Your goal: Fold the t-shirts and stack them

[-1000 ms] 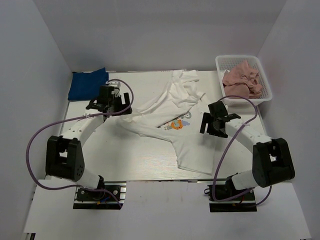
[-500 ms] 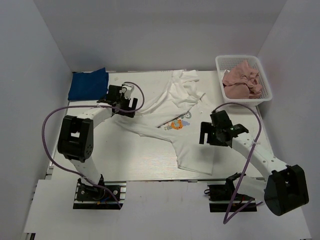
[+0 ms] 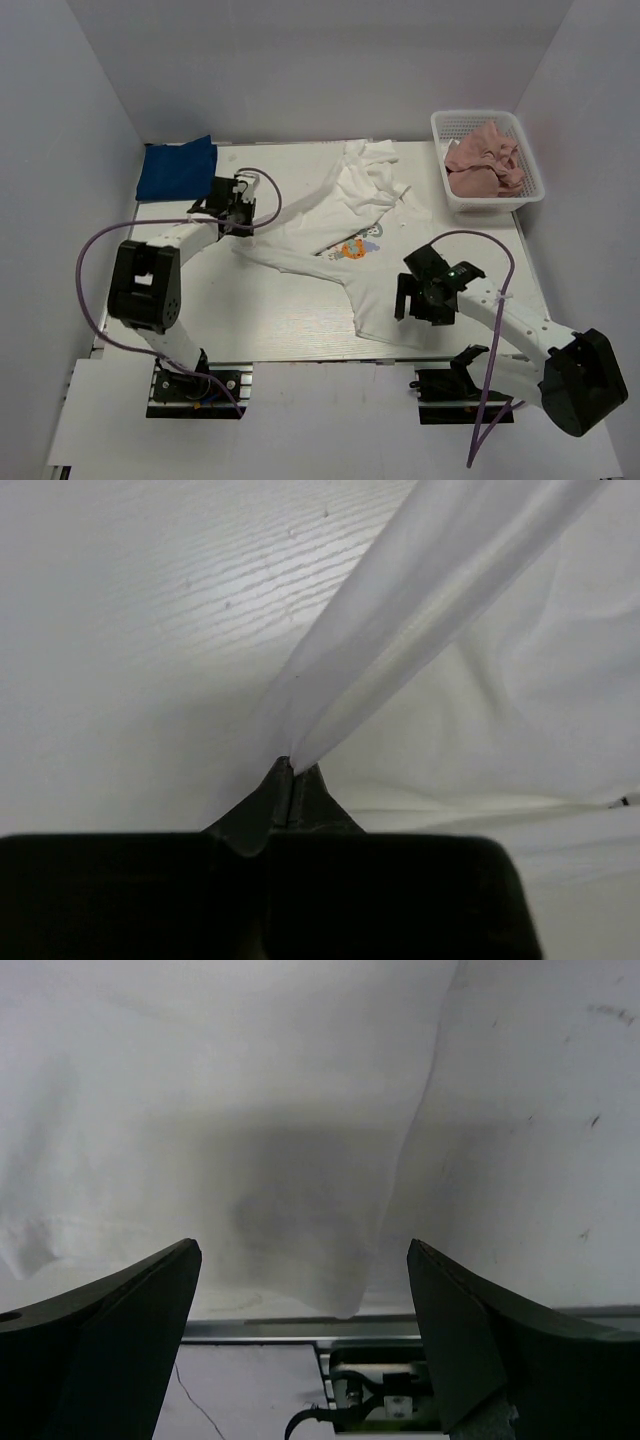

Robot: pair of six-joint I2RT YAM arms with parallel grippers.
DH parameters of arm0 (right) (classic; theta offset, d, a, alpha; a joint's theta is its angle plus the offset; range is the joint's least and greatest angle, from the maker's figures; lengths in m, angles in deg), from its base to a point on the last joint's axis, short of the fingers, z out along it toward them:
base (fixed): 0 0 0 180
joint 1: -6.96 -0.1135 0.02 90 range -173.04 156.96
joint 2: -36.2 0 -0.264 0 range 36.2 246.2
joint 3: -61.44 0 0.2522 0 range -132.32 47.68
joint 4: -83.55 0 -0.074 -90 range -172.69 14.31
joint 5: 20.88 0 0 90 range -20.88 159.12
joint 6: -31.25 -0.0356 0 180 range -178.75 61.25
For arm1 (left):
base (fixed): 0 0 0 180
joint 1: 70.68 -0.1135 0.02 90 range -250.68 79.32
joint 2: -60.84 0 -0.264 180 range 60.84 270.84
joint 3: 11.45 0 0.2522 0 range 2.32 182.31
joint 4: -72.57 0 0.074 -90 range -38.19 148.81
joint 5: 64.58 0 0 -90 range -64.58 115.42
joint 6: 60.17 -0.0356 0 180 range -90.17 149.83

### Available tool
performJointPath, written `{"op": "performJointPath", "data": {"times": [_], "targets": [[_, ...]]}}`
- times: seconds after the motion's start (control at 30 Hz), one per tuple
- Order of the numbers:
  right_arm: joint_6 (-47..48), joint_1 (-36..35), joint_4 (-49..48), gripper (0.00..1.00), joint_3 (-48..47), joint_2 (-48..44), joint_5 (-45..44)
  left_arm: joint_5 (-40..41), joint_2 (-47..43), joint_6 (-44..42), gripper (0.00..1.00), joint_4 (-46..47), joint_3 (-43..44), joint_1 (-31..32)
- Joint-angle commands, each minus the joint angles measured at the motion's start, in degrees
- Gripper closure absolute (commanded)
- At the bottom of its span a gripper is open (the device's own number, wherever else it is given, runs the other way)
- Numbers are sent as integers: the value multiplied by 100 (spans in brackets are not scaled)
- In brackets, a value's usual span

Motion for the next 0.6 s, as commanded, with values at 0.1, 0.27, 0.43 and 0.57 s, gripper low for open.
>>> {"op": "performJointPath", "data": {"times": [0.1,0.27,0.43,0.57], "targets": [[-845,-692,318,10,177,52,7,-207,-1902,1703,100,323,-947,-54],[-1197,-939,-290,10,546,577,-438,-585,-2554,2916,100,227,-1343,24],[-1567,-957,-702,59,495,825,-905,-919,-3081,3602,100,385,-1853,-36],[-1584,-948,-826,100,126,571,-1536,-621,-3450,3743,100,-1,-1503,-36]]}}
